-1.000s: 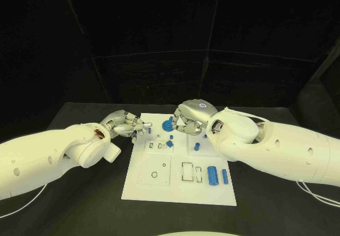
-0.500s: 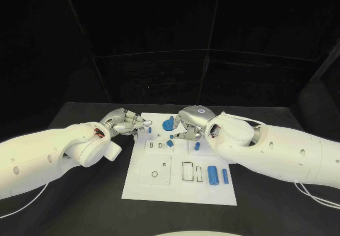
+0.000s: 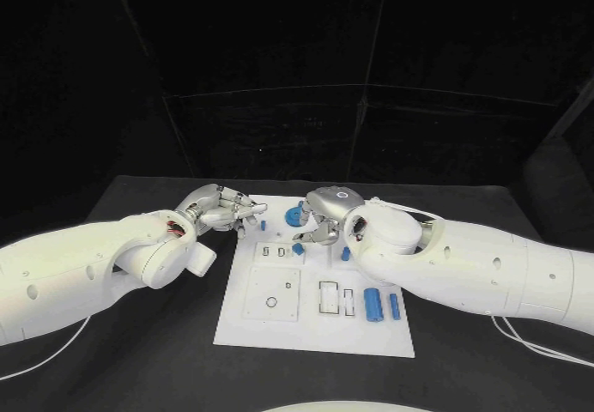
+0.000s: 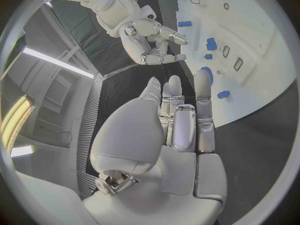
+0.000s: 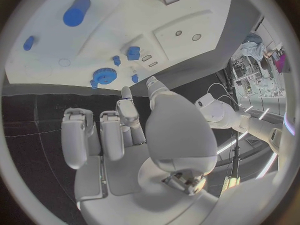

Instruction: Assemble the parts on the task board

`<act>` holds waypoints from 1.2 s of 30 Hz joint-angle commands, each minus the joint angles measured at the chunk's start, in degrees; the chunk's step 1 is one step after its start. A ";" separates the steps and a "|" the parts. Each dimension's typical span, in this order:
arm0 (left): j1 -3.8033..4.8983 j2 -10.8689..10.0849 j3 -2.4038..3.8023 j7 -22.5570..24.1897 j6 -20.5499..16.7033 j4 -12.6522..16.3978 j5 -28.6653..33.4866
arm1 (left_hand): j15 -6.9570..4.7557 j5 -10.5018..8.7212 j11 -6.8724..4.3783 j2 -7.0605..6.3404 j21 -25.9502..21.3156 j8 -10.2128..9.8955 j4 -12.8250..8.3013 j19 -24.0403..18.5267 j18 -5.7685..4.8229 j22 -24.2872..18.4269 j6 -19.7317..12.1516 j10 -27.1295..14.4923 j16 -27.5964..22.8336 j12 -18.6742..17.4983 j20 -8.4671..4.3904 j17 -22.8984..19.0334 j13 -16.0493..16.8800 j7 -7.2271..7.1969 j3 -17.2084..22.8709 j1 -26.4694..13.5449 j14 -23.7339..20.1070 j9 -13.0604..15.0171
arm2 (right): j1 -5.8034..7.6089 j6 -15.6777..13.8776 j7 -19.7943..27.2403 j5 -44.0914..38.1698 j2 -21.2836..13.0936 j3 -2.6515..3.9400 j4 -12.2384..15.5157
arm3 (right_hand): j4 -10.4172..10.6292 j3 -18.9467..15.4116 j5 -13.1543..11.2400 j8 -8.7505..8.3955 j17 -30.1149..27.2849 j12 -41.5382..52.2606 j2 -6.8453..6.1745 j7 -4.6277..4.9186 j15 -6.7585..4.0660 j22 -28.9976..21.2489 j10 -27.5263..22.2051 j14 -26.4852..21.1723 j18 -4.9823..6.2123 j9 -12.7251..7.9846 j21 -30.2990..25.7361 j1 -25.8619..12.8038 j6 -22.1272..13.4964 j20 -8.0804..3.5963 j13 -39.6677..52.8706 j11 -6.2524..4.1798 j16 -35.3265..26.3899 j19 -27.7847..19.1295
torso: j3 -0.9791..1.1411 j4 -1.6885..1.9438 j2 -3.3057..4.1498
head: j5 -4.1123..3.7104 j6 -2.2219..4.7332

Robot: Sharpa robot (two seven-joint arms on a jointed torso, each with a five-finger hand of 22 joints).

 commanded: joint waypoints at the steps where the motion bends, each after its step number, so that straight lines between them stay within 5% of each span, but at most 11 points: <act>1: 0.10 0.11 0.05 2.04 -0.60 0.19 1.46 | 0.59 0.08 0.06 -0.15 -0.32 -0.43 -0.07 -0.51 0.60 -0.08 -0.56 -0.46 -0.57 -0.43 -0.06 -0.58 -0.13 0.12 0.14 0.52 0.53 -0.11 | -0.07 -0.03 -5.25 1.00 1.03 -0.90 -0.95 | 0.55 -1.66 1.04 0.41 6.86 0.08 0.04 -0.25 0.08 8.85 -0.11 4.13 0.31 0.07 -0.49 -0.64 0.27 0.03 -0.07 -0.38 -0.36 0.89 | -0.08 0.03 0.01 | 0.04 -0.16; 11: 0.12 0.32 0.05 6.85 -0.24 0.30 7.49 | 2.60 0.11 2.28 0.02 -2.90 -2.73 -0.13 -4.19 0.43 -1.09 -4.17 -4.68 -10.09 -2.53 1.73 -12.57 -1.58 2.49 0.62 1.18 -5.59 -1.69 | -0.92 0.20 -7.56 0.19 4.08 -1.90 -4.15 | 0.79 -3.06 1.15 0.49 6.48 -0.10 0.15 -0.25 0.07 8.30 -0.31 4.05 0.45 0.07 -0.81 -0.94 0.18 0.02 -0.24 -0.37 -0.61 0.44 | 0.02 -0.03 -0.02 | 0.16 -0.44; 36: 0.14 0.77 0.05 8.25 -0.05 -0.01 8.89 | 2.87 0.15 2.53 0.09 -3.30 -3.01 -0.17 -4.66 0.51 -1.28 -4.47 -5.26 -11.11 -2.38 2.07 -14.00 -1.73 2.75 0.74 1.36 -6.49 -2.04 | -1.79 4.36 -7.47 -0.40 6.76 -2.08 -6.21 | 0.52 -4.90 2.15 1.70 6.49 0.72 1.41 -0.73 -0.21 8.16 0.16 4.08 0.49 0.45 -0.94 0.11 1.44 -0.19 0.52 -0.76 -0.66 0.37 | -0.01 -0.11 -0.04 | 0.58 -1.22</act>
